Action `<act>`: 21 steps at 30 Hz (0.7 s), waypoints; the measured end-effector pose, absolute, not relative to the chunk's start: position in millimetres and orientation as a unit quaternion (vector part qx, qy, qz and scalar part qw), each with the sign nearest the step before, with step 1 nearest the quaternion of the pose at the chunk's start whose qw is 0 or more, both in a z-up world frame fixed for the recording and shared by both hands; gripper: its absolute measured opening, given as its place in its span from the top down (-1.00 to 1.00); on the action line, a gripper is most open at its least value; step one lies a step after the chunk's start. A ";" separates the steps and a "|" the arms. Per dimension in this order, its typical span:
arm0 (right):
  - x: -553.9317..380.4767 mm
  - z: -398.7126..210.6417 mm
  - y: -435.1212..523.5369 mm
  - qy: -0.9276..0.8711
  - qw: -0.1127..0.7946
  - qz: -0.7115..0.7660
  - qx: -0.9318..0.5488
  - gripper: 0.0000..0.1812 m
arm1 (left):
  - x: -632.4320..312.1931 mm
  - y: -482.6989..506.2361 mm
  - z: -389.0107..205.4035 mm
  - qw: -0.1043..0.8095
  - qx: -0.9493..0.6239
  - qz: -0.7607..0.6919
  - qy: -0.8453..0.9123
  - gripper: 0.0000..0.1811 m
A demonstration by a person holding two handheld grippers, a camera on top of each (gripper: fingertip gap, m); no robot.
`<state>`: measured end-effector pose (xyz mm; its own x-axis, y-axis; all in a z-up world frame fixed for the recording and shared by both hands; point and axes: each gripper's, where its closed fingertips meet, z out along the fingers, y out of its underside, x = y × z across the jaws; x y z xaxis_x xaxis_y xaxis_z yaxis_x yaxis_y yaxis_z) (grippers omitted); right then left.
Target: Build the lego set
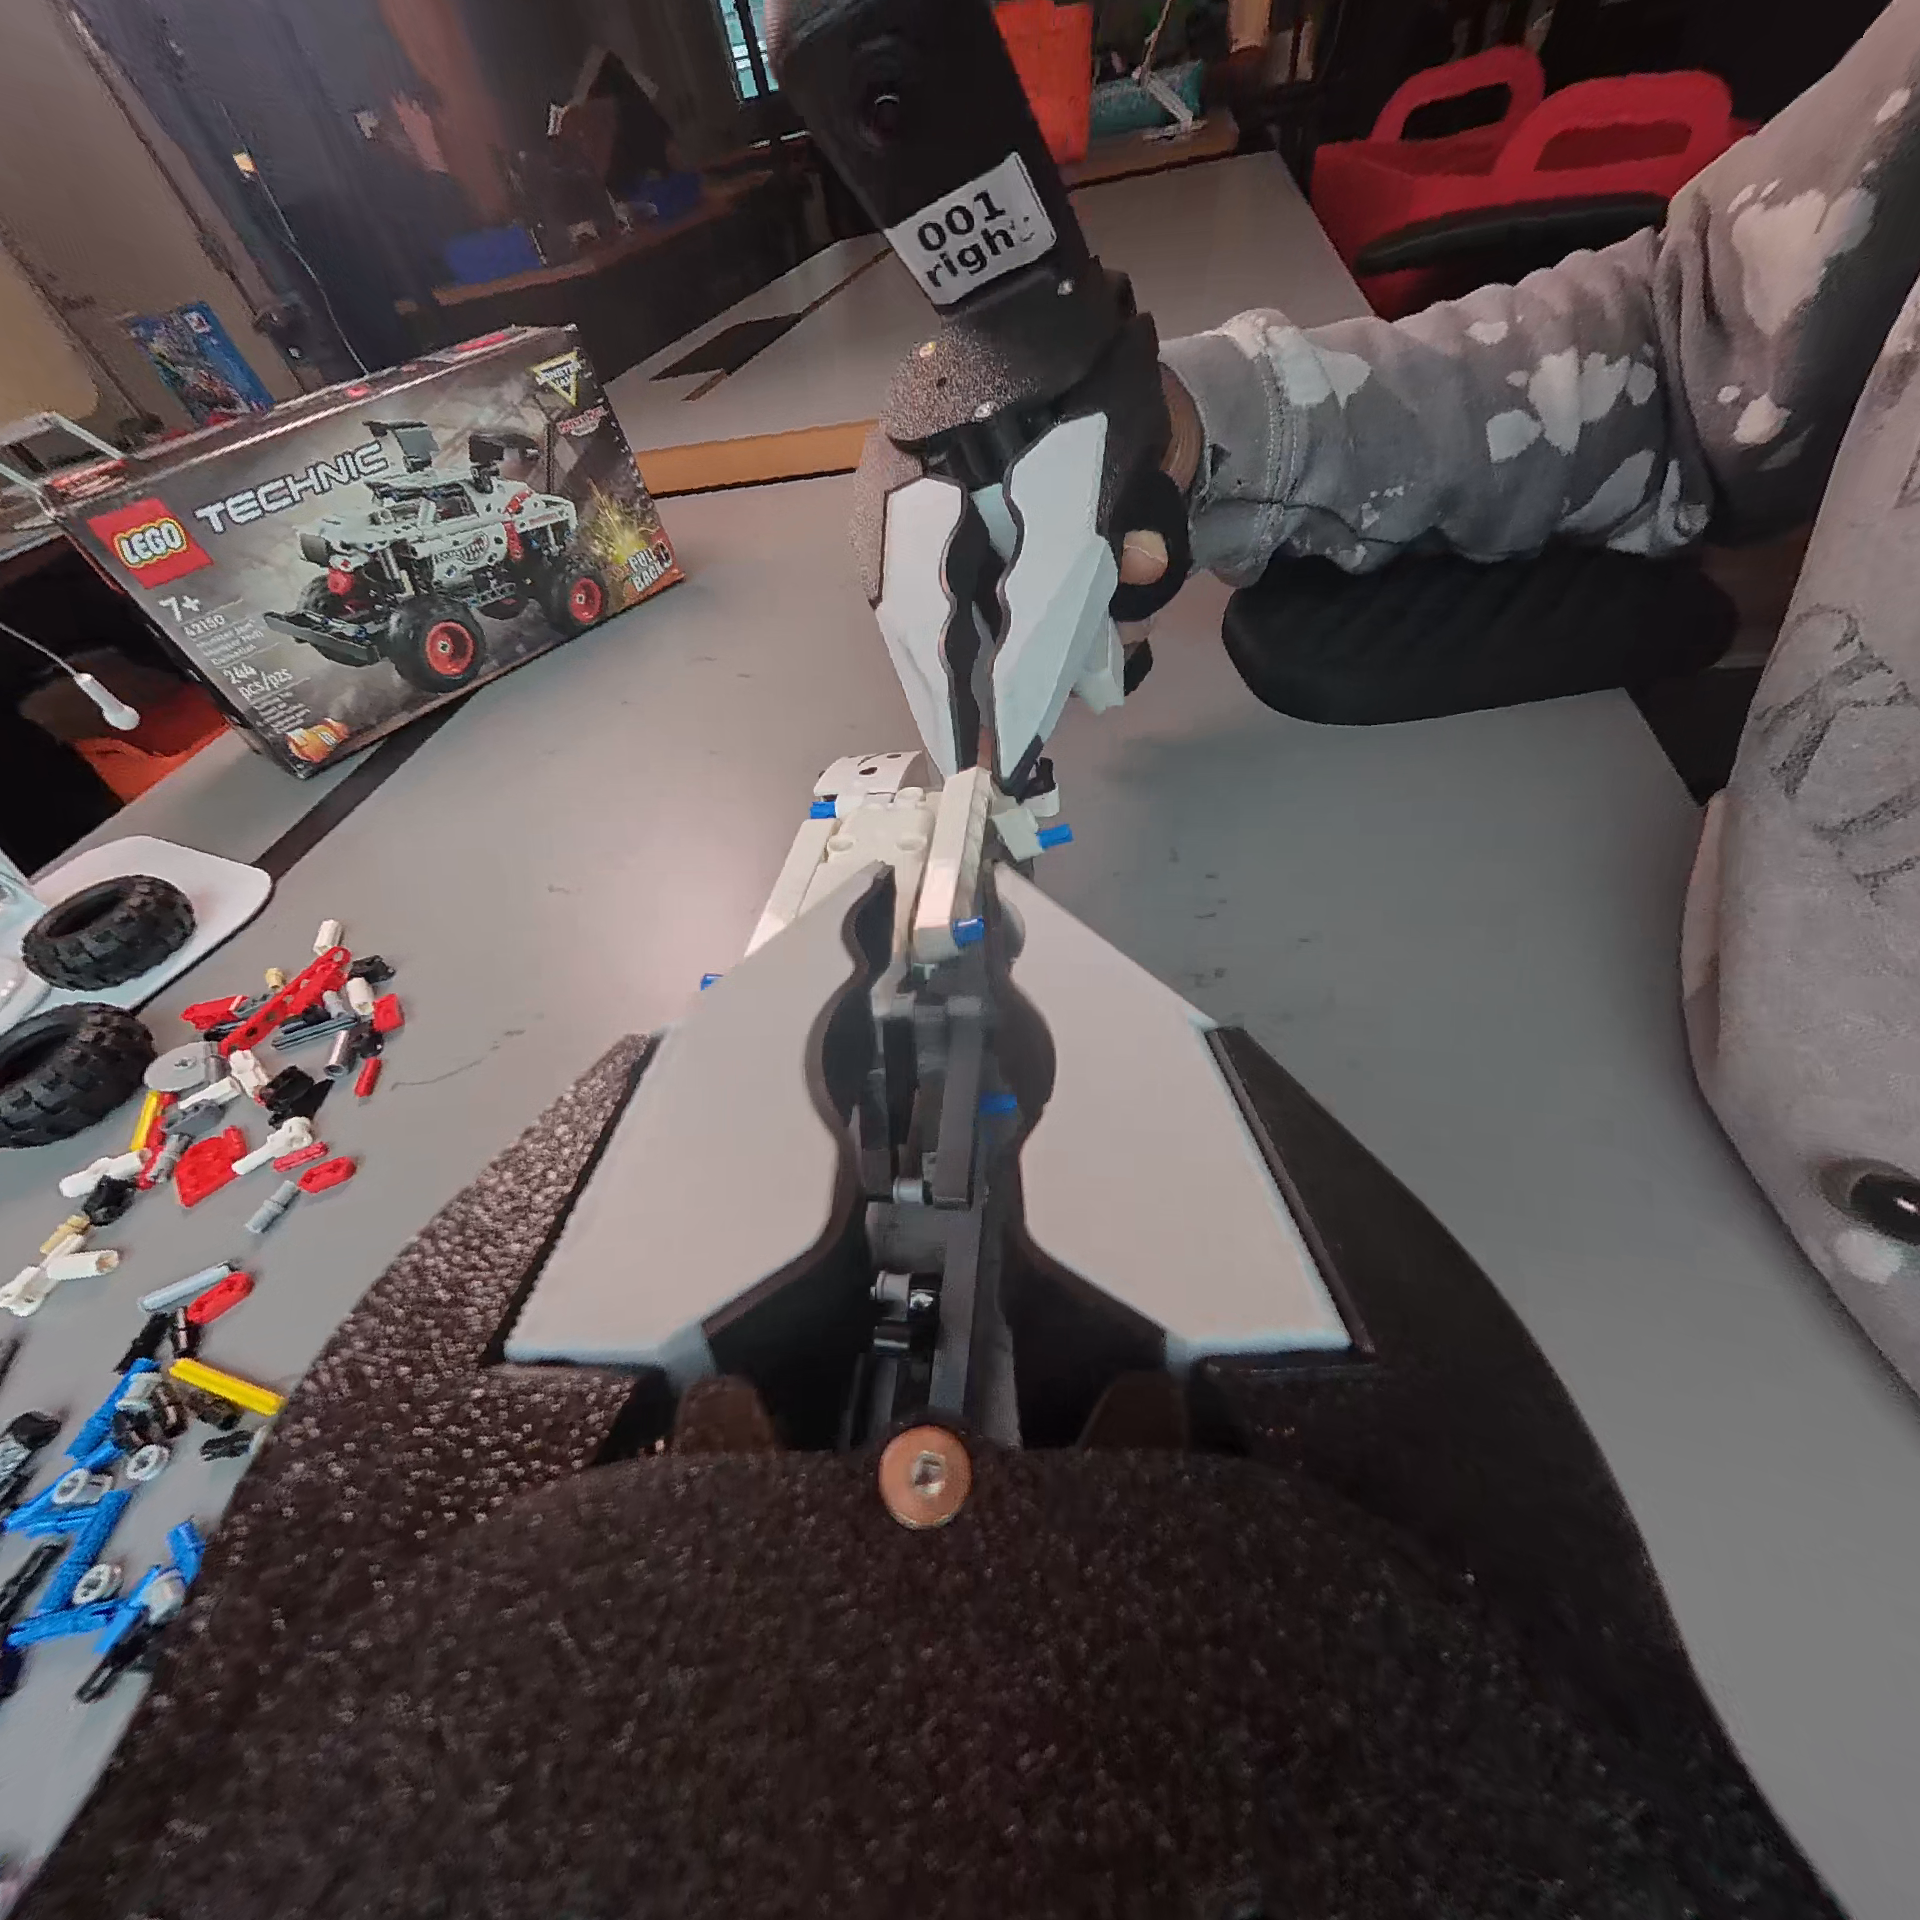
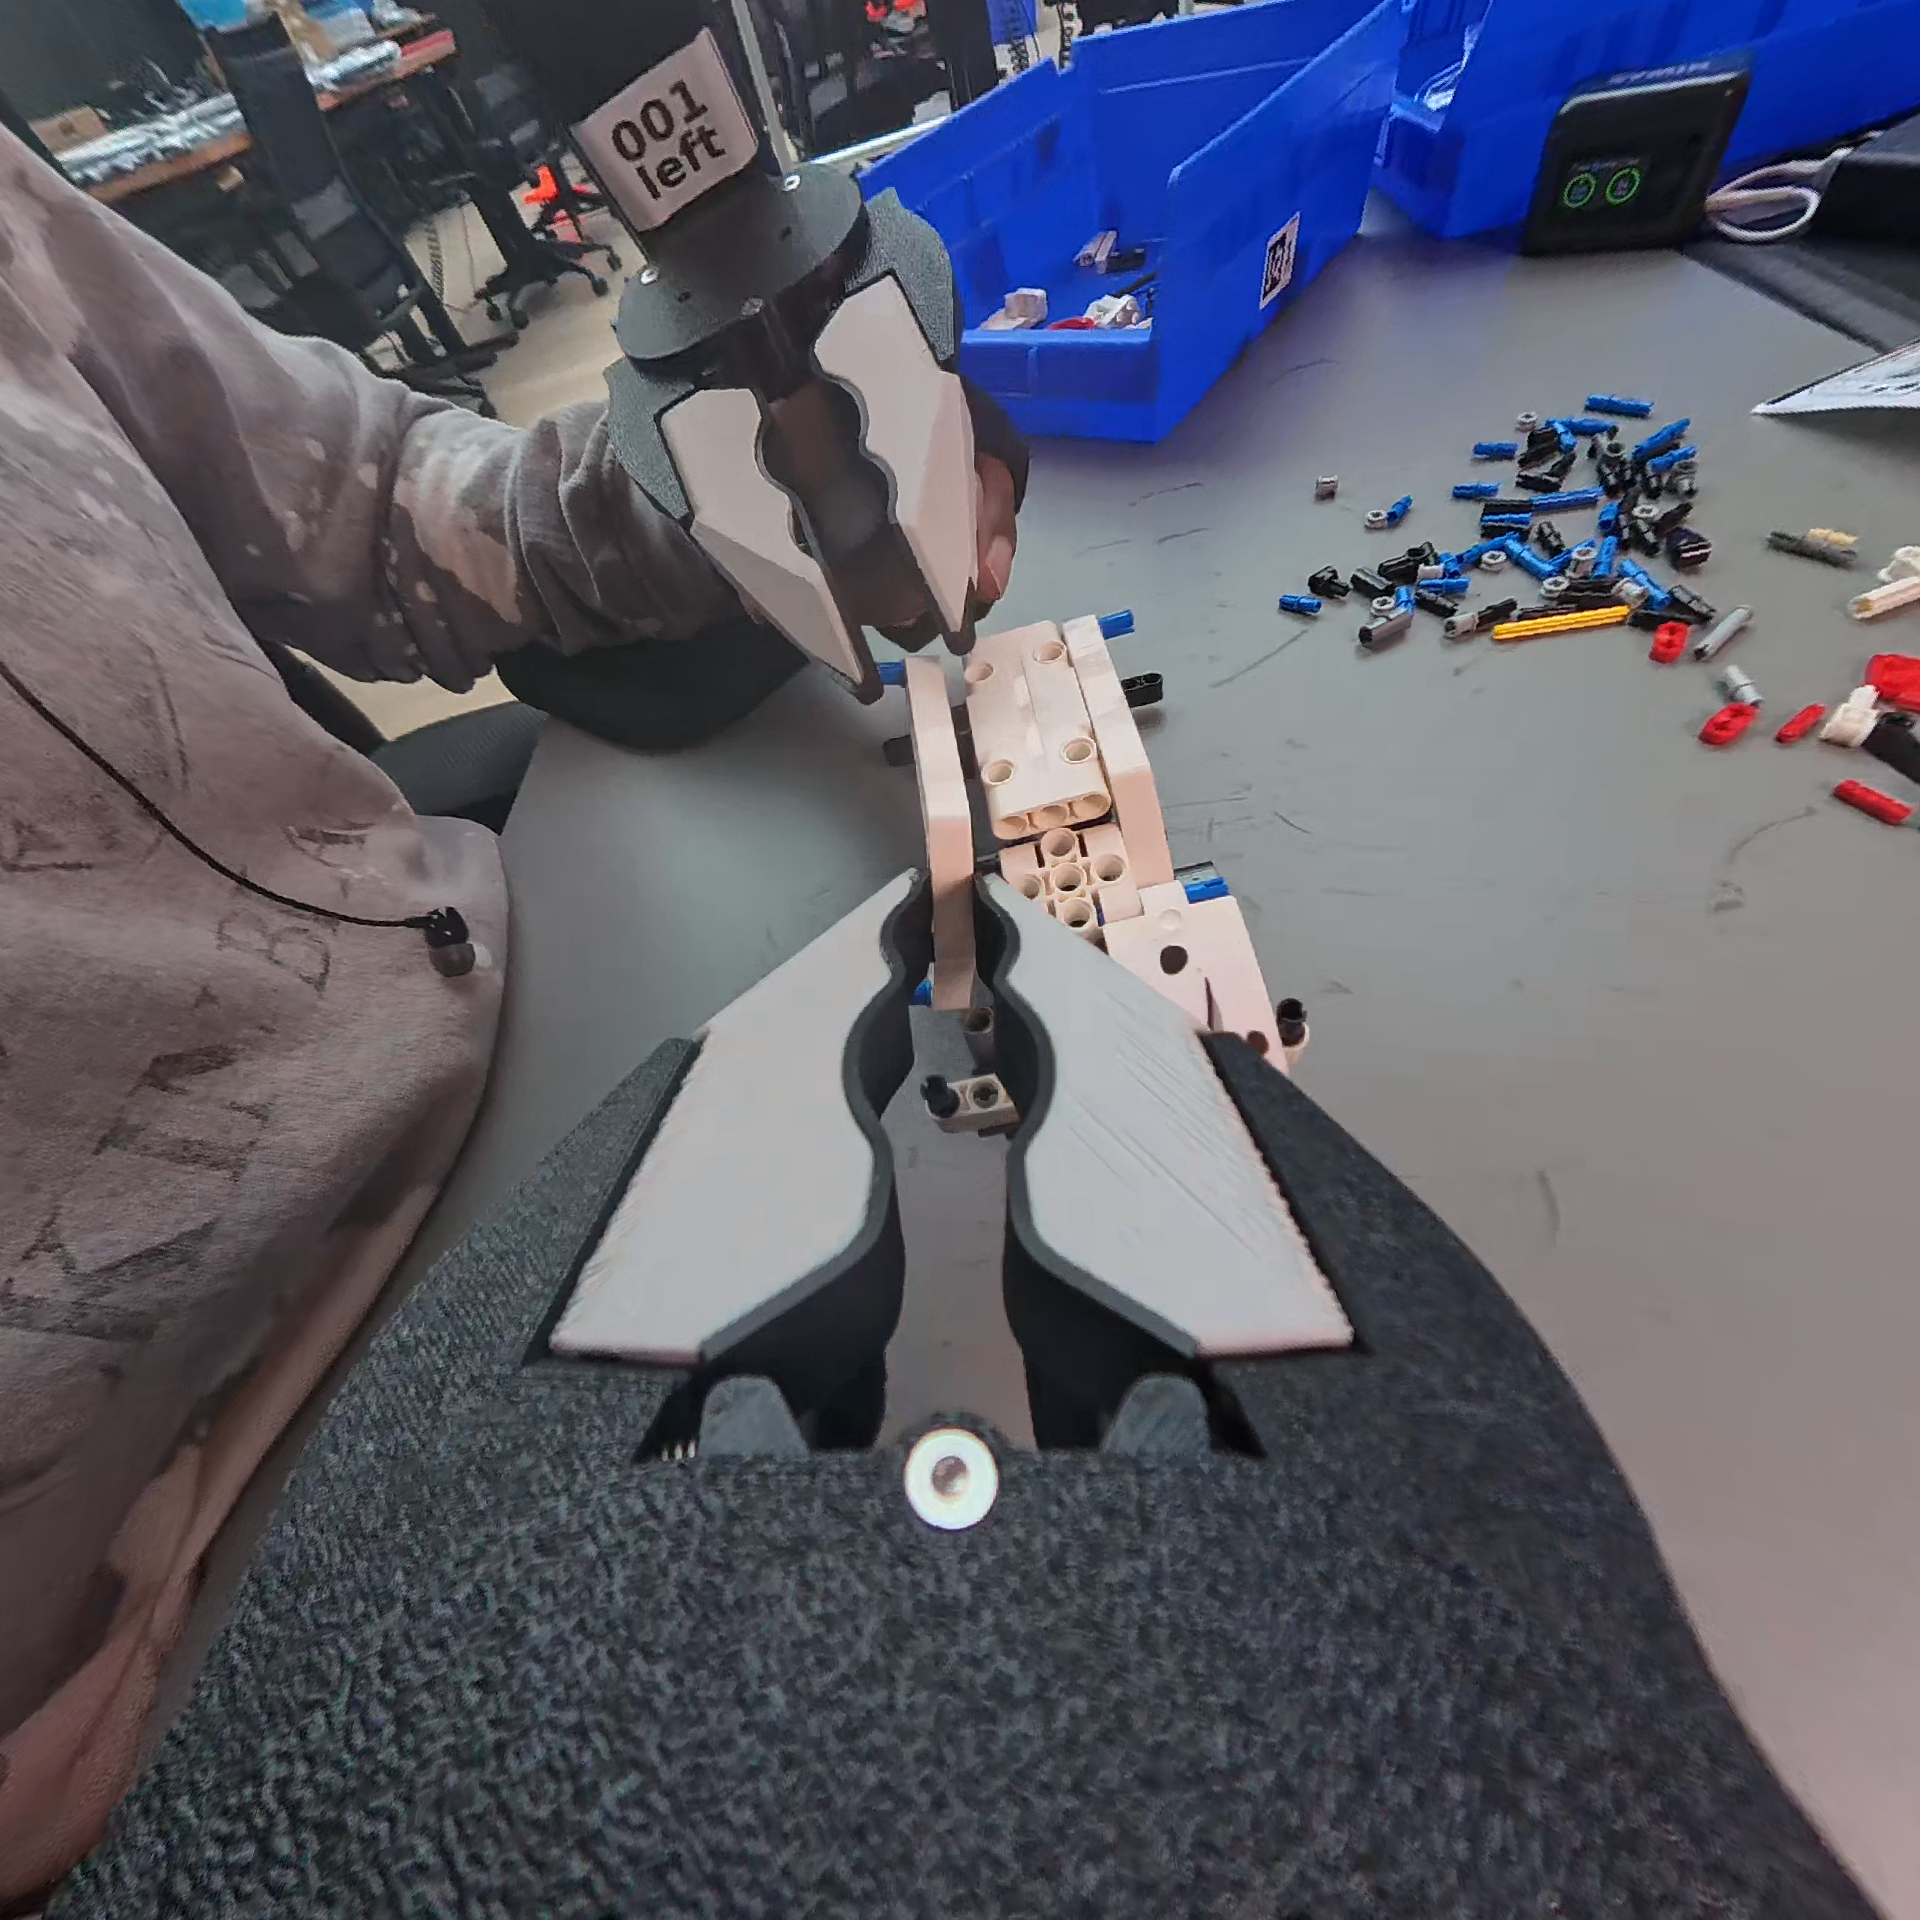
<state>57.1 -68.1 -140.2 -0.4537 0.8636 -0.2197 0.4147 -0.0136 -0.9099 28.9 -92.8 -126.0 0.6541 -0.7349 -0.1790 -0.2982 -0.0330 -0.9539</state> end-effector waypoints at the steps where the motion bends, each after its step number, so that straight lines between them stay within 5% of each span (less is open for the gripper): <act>1: 57.2 -139.6 -68.4 -0.662 0.201 0.535 -0.484 0.93 | 28.9 -93.6 -126.1 0.590 -0.691 -0.175 0.379 0.80; 21: 58.0 -128.7 -70.1 -0.633 0.175 0.576 -0.487 0.93 | 34.5 -89.2 -127.3 0.595 -0.685 -0.098 0.409 0.86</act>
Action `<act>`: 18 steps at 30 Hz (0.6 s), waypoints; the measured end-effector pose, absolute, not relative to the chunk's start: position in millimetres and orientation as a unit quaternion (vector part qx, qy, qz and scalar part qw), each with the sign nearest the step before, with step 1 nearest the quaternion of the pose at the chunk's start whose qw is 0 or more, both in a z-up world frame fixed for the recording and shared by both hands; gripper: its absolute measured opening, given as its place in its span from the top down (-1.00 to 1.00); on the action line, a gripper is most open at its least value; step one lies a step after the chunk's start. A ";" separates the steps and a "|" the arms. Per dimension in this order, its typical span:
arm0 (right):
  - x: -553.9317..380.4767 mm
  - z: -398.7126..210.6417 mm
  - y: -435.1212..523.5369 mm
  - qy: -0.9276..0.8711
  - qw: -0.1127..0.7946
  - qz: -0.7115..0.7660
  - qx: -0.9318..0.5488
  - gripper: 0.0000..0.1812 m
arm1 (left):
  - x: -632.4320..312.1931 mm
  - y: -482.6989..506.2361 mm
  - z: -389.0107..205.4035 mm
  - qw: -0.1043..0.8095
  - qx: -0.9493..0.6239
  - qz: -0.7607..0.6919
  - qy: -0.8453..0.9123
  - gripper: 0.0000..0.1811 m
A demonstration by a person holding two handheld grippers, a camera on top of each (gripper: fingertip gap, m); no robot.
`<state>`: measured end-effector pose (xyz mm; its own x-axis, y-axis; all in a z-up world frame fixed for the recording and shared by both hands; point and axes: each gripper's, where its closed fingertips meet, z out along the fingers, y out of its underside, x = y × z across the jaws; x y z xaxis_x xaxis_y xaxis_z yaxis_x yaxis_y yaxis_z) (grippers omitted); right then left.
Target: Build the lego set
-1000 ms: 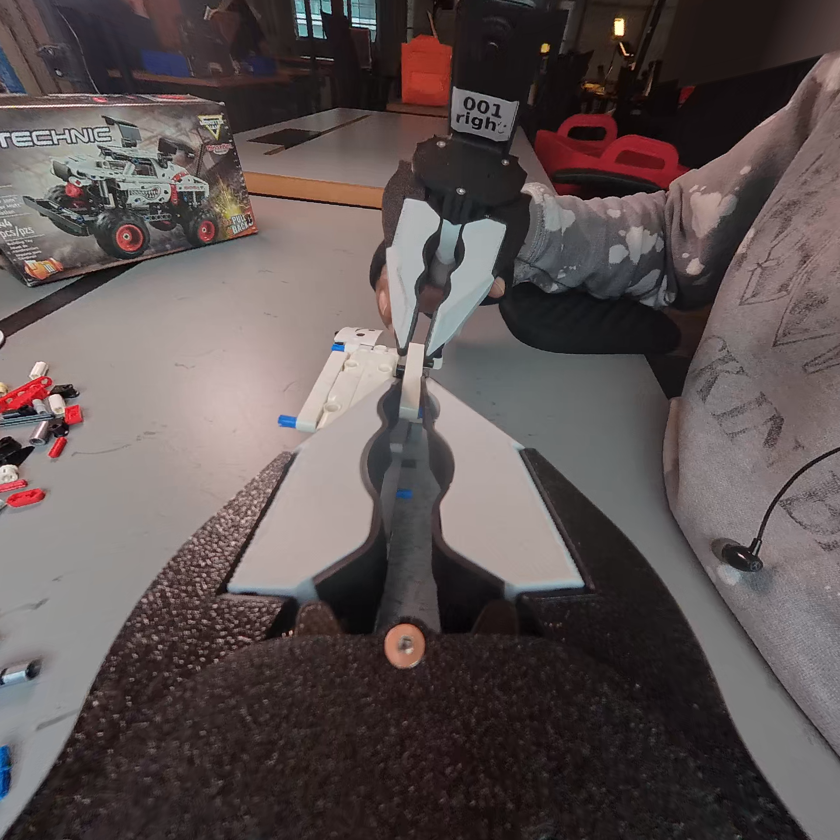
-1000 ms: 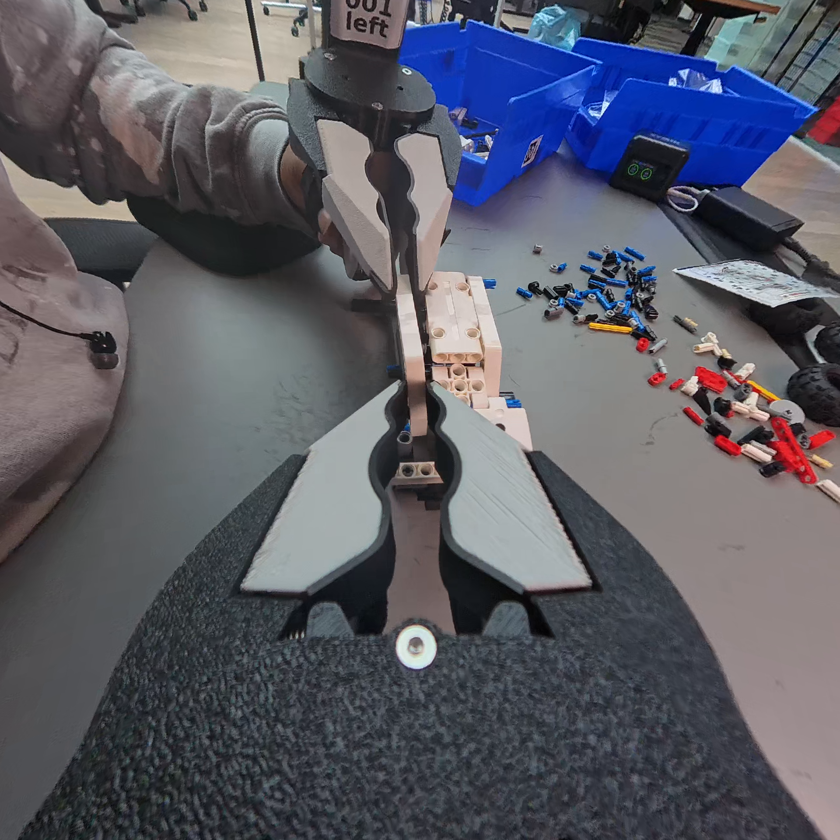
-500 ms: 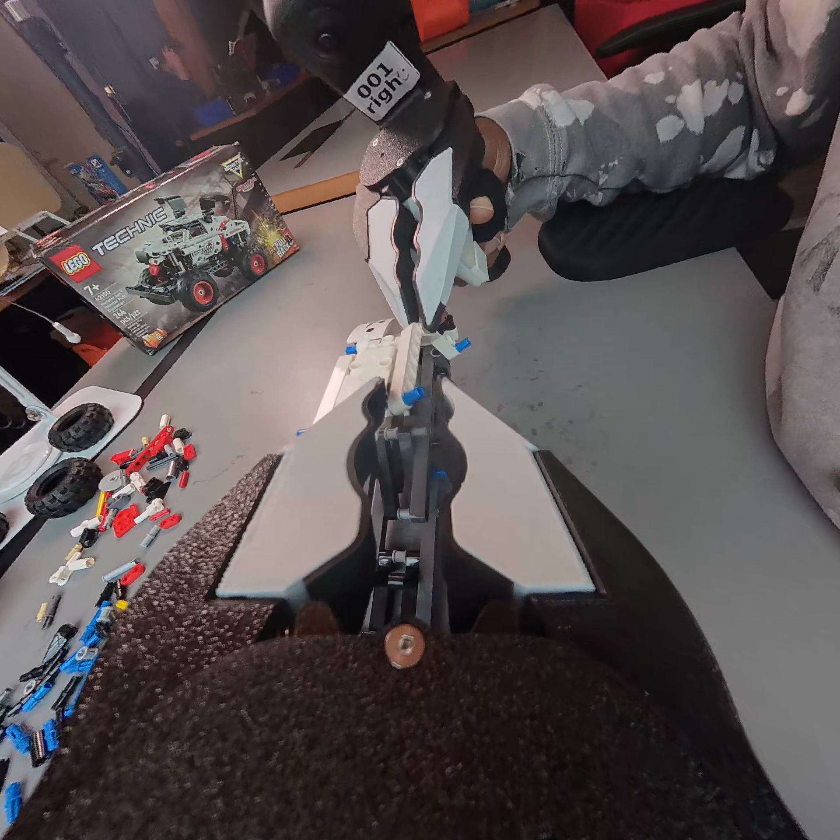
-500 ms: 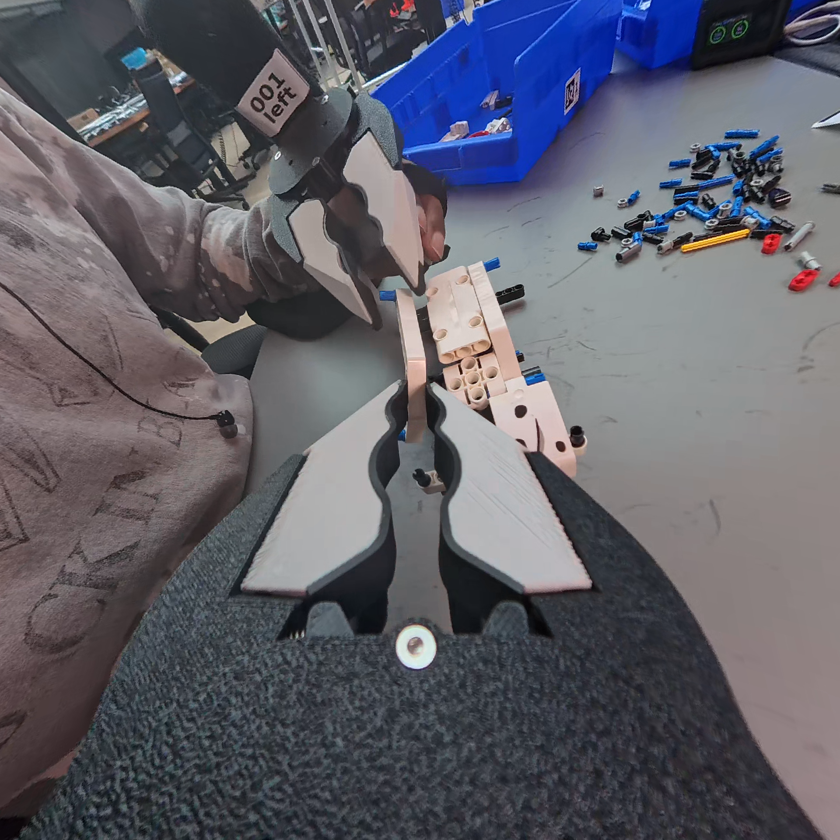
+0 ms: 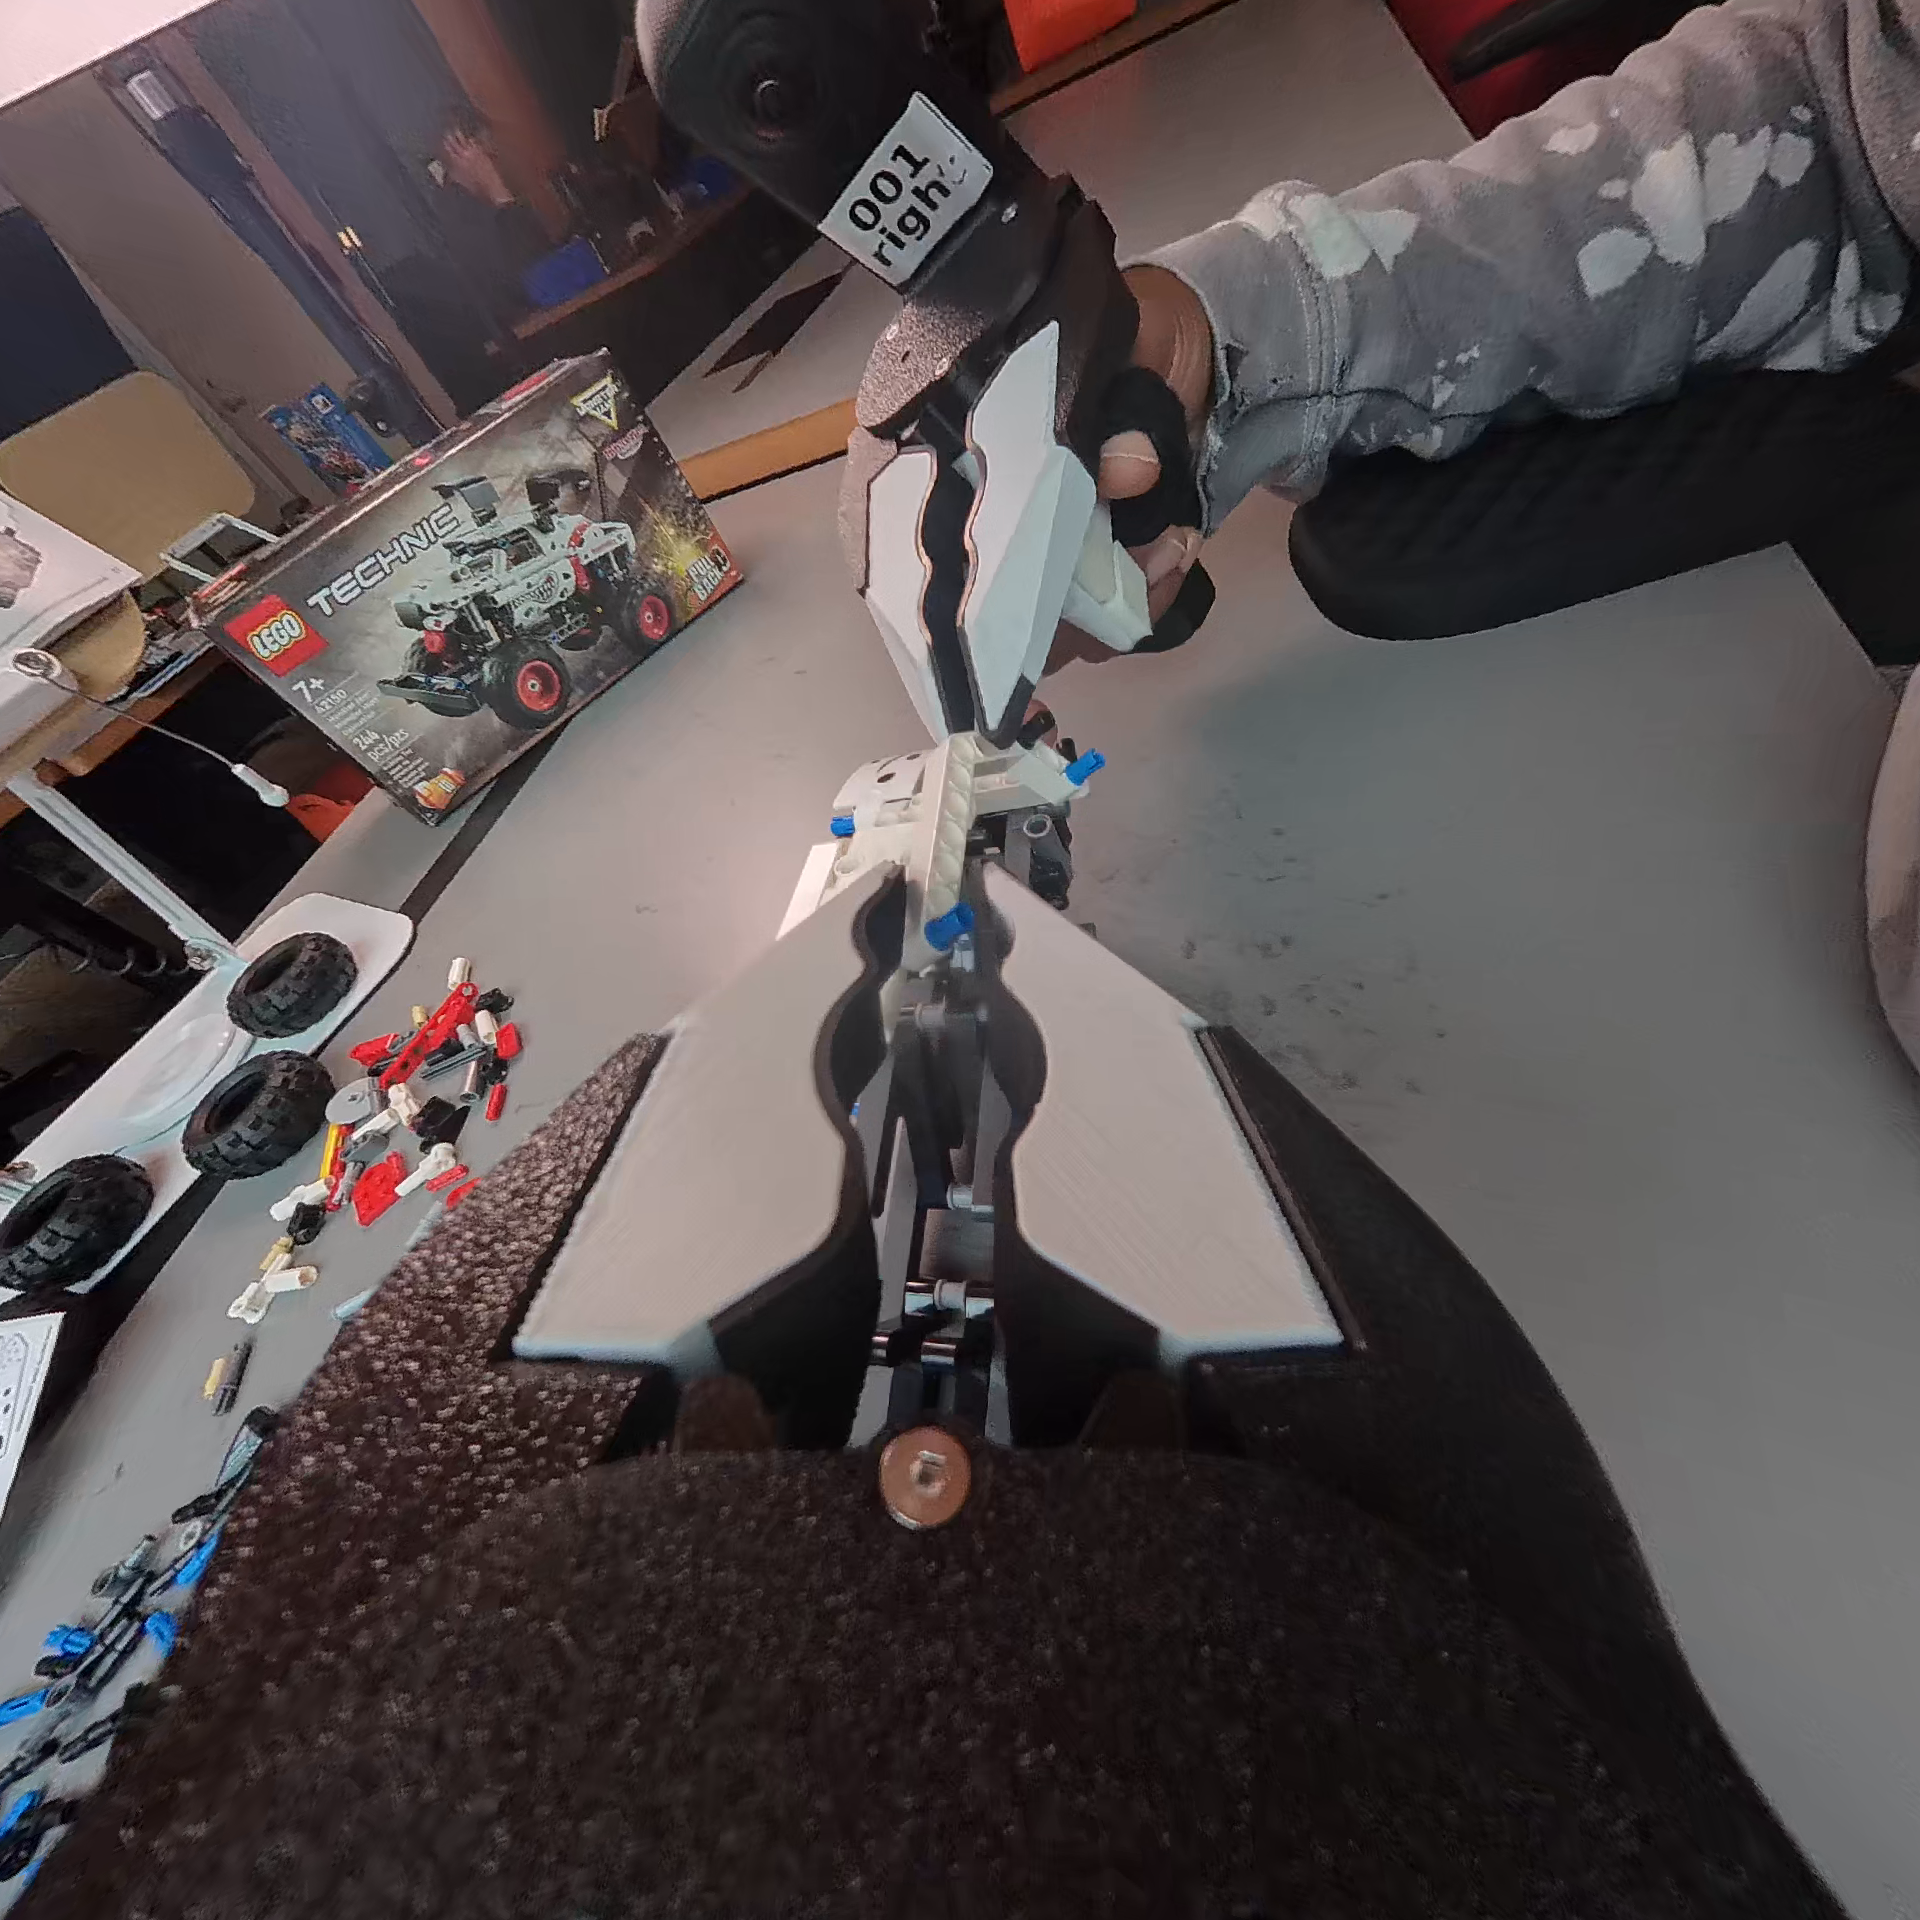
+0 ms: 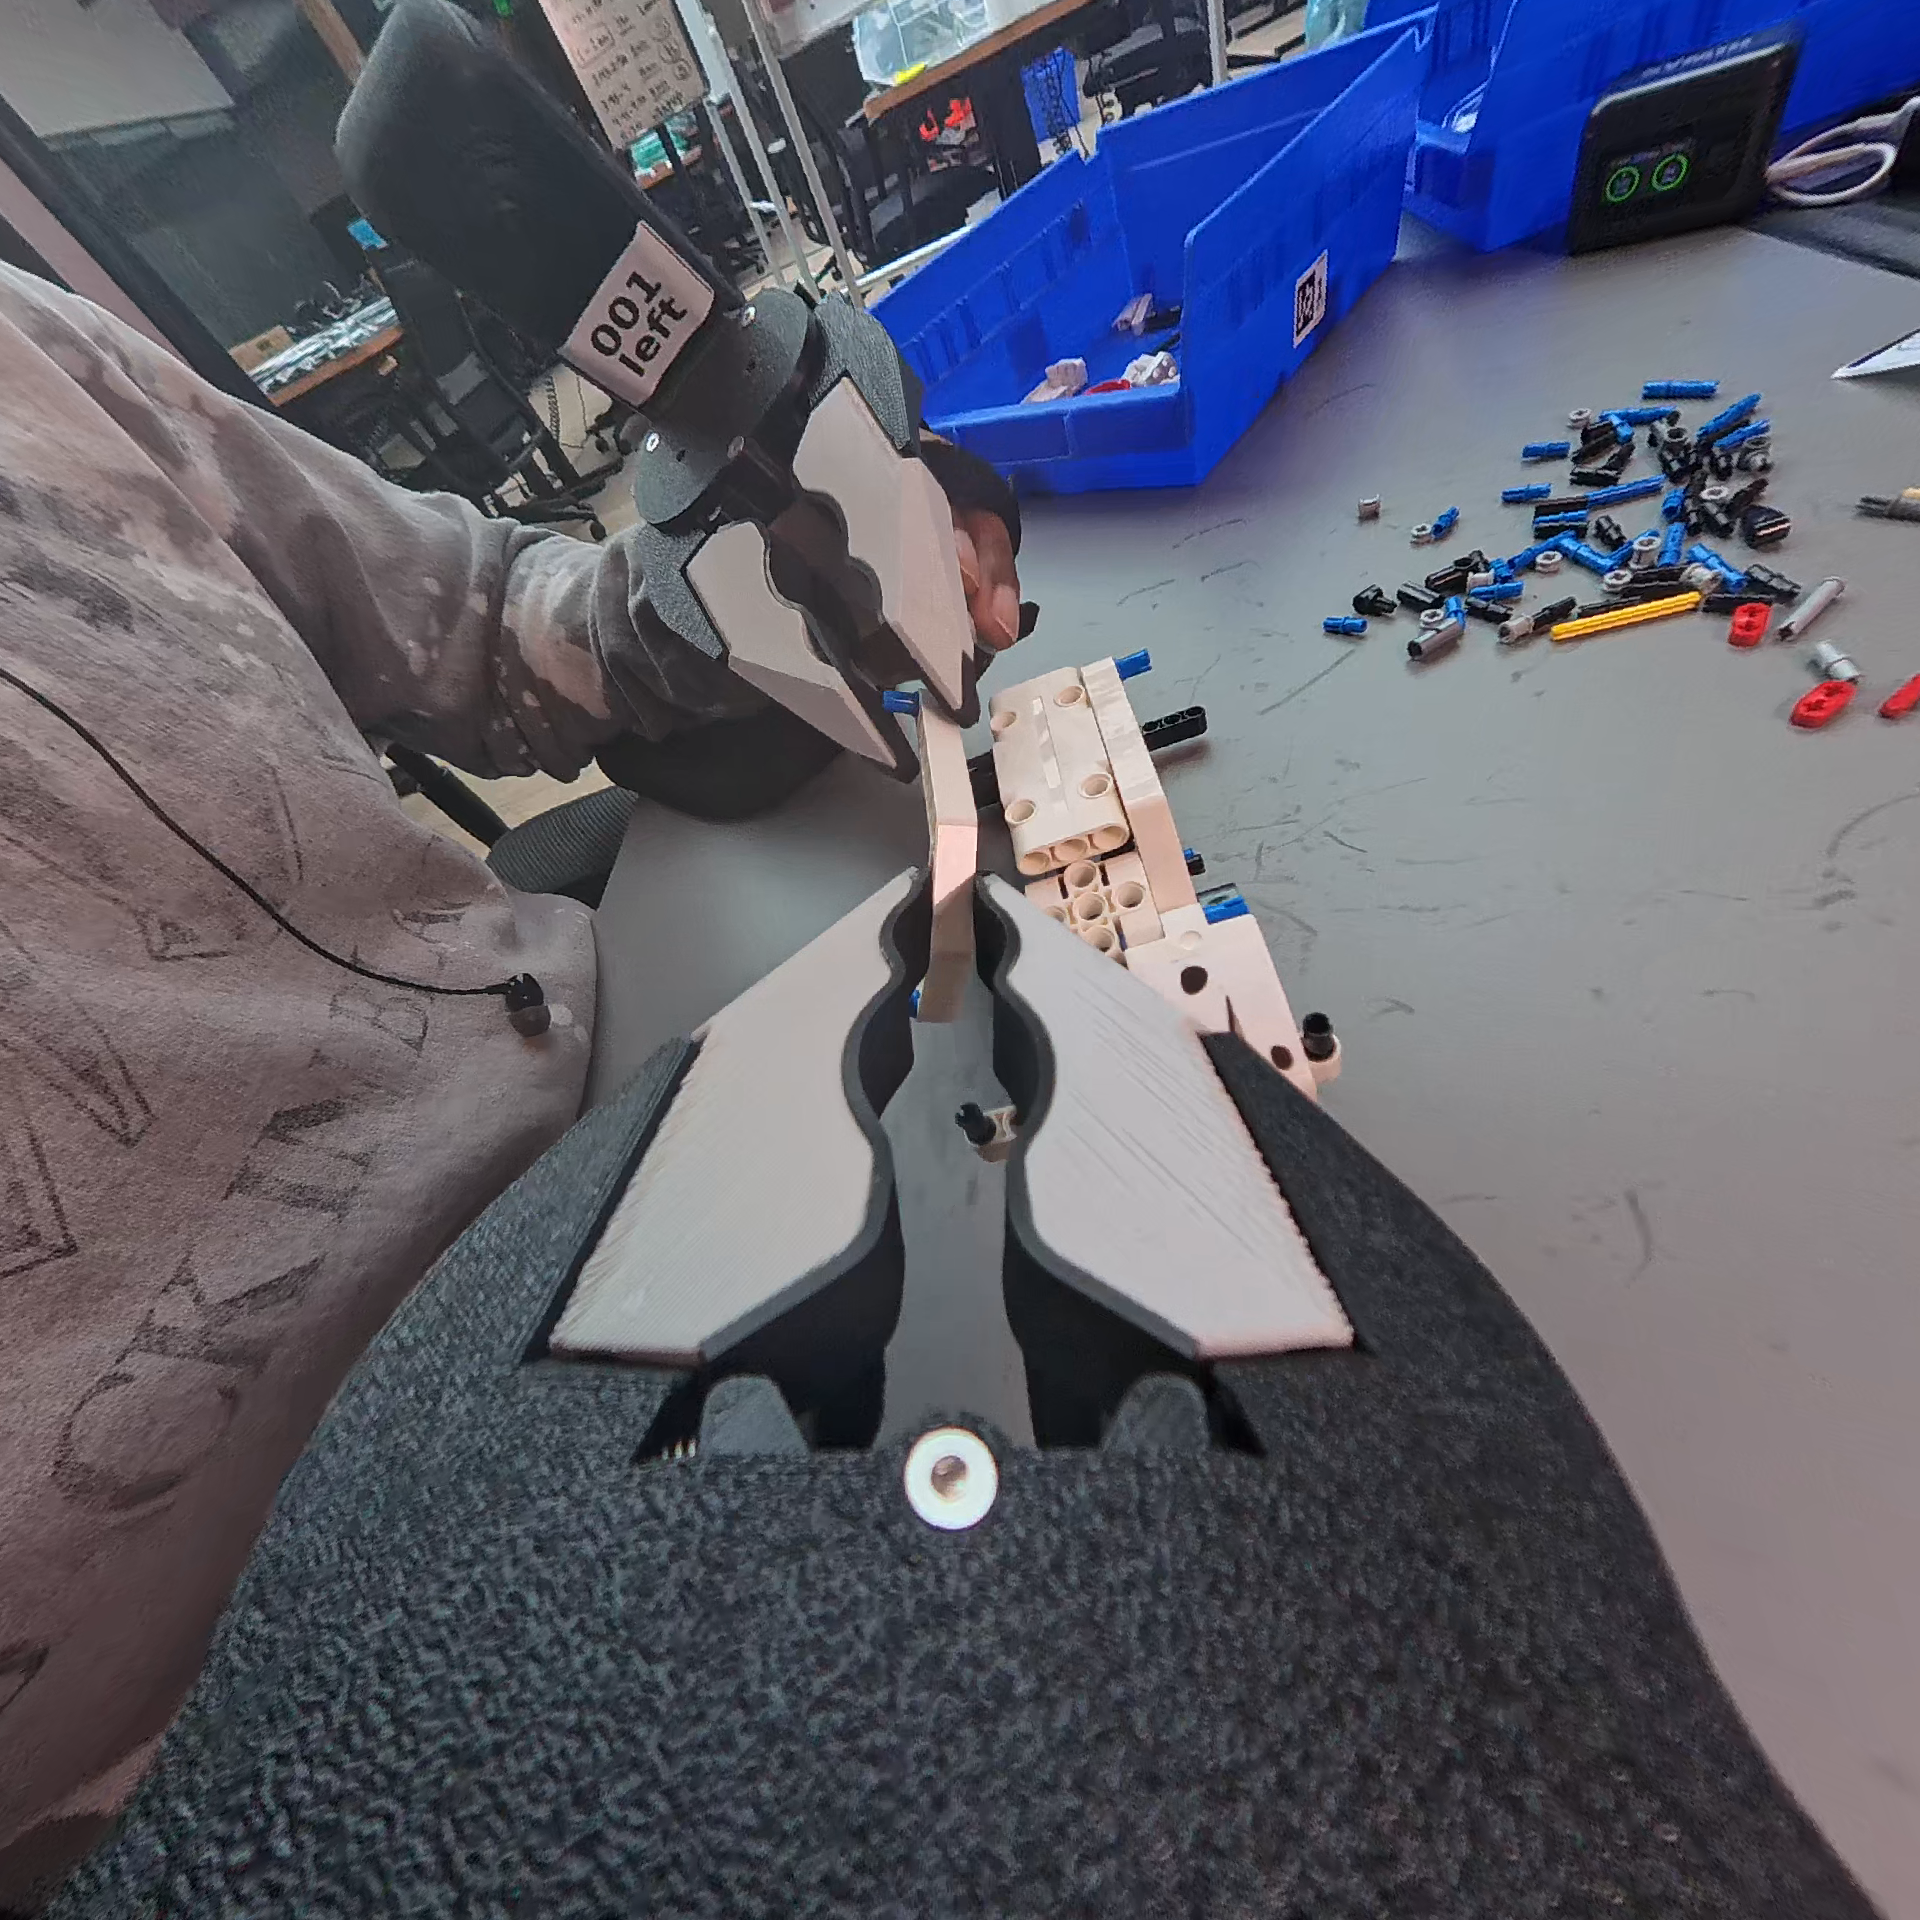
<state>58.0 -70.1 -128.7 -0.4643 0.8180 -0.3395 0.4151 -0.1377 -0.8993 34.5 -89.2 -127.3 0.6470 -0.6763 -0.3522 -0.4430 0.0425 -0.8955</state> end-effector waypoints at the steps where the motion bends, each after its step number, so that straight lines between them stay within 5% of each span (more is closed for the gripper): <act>1: 57.2 -126.3 -68.6 -0.627 0.180 0.582 -0.486 0.92 | 33.5 -87.7 -126.4 0.599 -0.684 -0.093 0.405 0.86; 18: 66.9 -124.1 -50.9 -0.629 0.269 0.544 -0.485 0.79 | 26.0 -86.8 -131.5 0.612 -0.658 0.010 0.438 0.90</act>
<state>66.9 -50.9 -124.1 -0.3842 0.9037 -0.1890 0.3180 -0.0627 -0.9460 26.0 -86.8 -131.5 0.6168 -0.5638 -0.5493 -0.5886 0.1330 -0.7974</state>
